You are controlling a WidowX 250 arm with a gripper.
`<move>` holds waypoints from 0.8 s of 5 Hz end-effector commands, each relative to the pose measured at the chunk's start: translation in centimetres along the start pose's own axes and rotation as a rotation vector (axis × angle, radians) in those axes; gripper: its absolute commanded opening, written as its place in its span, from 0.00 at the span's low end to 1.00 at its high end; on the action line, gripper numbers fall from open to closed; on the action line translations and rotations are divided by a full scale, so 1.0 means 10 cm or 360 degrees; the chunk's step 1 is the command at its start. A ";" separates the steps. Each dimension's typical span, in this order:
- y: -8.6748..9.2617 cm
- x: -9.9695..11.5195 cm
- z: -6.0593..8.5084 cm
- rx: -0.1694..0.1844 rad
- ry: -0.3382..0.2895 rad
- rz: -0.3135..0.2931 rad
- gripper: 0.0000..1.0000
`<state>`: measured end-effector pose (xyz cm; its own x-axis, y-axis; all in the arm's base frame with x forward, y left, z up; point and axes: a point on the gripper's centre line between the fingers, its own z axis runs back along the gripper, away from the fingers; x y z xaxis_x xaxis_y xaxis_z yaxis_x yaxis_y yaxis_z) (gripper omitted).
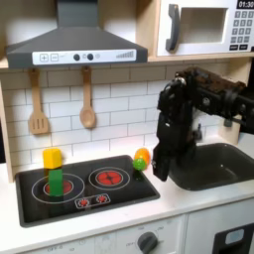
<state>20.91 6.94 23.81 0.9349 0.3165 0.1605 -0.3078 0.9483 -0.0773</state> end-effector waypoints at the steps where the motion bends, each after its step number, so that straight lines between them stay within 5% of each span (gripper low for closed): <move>1: 0.16 0.13 -0.03 0.0007 0.0018 0.0054 1.00; 4: 0.34 0.38 -0.06 -0.0038 0.0027 0.0010 1.00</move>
<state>23.56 11.41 23.43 0.9328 0.3314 0.1420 -0.3186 0.9420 -0.1058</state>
